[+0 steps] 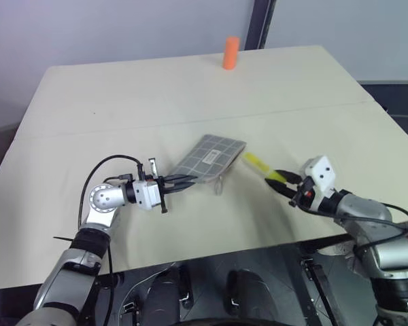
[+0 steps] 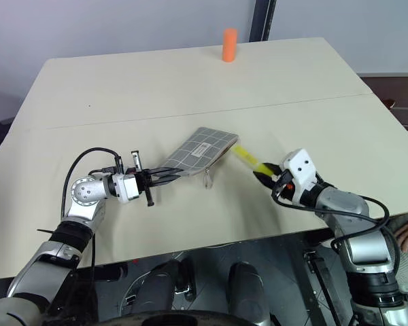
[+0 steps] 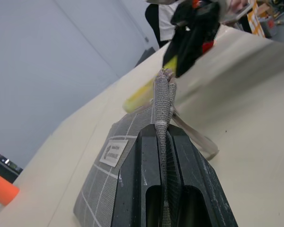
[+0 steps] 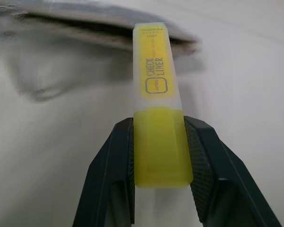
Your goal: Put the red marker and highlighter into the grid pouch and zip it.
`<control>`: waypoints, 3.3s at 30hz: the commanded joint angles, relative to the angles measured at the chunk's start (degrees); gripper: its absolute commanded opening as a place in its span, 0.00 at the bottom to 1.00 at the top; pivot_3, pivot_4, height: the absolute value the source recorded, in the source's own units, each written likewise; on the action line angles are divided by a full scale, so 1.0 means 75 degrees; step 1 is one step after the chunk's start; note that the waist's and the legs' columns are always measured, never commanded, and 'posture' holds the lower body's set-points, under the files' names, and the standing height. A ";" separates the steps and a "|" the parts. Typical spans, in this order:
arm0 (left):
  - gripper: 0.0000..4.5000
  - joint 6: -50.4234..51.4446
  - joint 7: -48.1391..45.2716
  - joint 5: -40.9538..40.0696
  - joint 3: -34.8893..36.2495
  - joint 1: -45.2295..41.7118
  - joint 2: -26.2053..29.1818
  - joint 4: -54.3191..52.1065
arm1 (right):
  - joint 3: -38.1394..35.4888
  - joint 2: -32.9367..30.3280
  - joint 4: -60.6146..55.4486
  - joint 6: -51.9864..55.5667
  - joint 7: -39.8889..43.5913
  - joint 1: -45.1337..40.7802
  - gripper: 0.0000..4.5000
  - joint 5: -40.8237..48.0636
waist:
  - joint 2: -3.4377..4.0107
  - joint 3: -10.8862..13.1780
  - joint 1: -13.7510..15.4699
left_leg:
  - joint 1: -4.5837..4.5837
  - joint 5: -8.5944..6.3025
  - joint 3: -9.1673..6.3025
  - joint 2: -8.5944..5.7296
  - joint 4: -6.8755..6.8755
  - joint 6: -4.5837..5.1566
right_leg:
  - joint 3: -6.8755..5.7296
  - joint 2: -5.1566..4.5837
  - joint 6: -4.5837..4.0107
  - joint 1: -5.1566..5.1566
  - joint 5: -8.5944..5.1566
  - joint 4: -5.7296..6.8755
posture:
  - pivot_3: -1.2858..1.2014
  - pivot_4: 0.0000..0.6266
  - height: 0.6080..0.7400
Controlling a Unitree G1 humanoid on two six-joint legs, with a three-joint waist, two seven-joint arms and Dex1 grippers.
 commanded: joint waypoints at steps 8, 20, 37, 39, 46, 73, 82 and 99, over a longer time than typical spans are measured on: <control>0.00 -0.0067 -0.0134 -0.0137 0.0196 -0.0176 -0.0037 -0.0111 | 0.0270 0.0086 -0.0228 -0.0074 -0.0210 -0.0275 0.20 -0.0035 | 0.0000 0.0000 0.0035 | -0.0005 -0.0002 0.0002 -0.0005 0.0003 0.0022 | -0.0001 -0.0004 0.0000 0.0001 0.0000 -0.0017 | 0.52 0.24 1.00; 0.00 -0.0036 -0.1007 -0.0538 -0.0070 -0.0033 0.0169 -0.0598 | 0.1055 -0.0614 -0.0143 -0.1541 0.0913 -0.0518 0.20 -0.0767 | 0.0000 0.0000 0.0034 | -0.0004 -0.0002 0.0002 -0.0005 0.0005 0.0022 | -0.0002 -0.0004 -0.0001 0.0001 0.0000 -0.0016 | 0.52 0.24 1.00; 0.00 0.0859 -0.2786 -0.1551 -0.0230 0.0158 -0.0189 -0.1632 | 0.2467 -0.0647 0.1097 -0.3779 0.1876 -0.1573 0.20 -0.2102 | -0.0002 0.0001 0.0019 | -0.0004 -0.0001 0.0003 -0.0003 0.0019 0.0023 | -0.0002 -0.0004 -0.0001 0.0005 0.0000 -0.0013 | 0.52 0.24 1.00; 0.00 0.0905 -0.2819 -0.1544 -0.0191 0.0203 -0.0232 -0.1692 | 0.2537 -0.0572 0.1203 -0.3973 0.1808 -0.1637 0.20 -0.2220 | -0.0002 0.0001 0.0026 | -0.0003 -0.0001 0.0002 -0.0002 0.0021 0.0023 | -0.0002 -0.0004 -0.0002 0.0005 0.0000 -0.0012 | 0.52 0.24 1.00; 0.00 0.0879 -0.2762 -0.1406 -0.0008 0.0211 -0.0273 -0.1518 | 0.2529 -0.0424 0.1384 -0.4003 0.1642 -0.1565 0.43 -0.2321 | -0.0002 0.0001 0.0022 | -0.0003 -0.0001 0.0002 -0.0002 0.0028 0.0022 | -0.0002 -0.0005 -0.0002 0.0008 0.0000 -0.0011 | 0.52 0.24 1.00; 0.00 0.0075 -0.1989 -0.0663 0.0200 -0.0088 -0.0626 -0.0154 | -0.2430 0.0054 -0.1735 -0.0194 -0.1270 0.2455 0.99 -0.0029 | -0.0005 -0.0001 0.0061 | -0.0006 -0.0026 -0.0001 -0.0001 0.0054 0.0034 | -0.0002 -0.0007 -0.0004 0.0026 0.0001 -0.0015 | 0.52 0.24 1.00; 0.00 -0.0063 -0.2144 -0.0657 0.0154 -0.0482 -0.0908 0.0359 | -0.3357 0.0139 -0.0408 0.0726 -0.2203 0.2394 0.99 0.0100 | -0.0005 0.0000 0.0035 | -0.0004 -0.0027 -0.0001 -0.0002 0.0054 0.0036 | -0.0001 -0.0006 -0.0005 0.0029 0.0001 -0.0018 | 0.52 0.24 1.00; 0.00 -0.0139 -0.2094 -0.0608 0.0129 -0.0253 -0.0822 0.0183 | -0.3034 -0.0160 0.0734 0.1212 -0.1205 0.1967 0.13 0.0885 | -0.0004 -0.0001 0.0029 | -0.0005 -0.0028 -0.0001 -0.0001 0.0052 0.0041 | -0.0001 -0.0005 -0.0004 0.0029 0.0001 -0.0020 | 0.52 0.24 1.00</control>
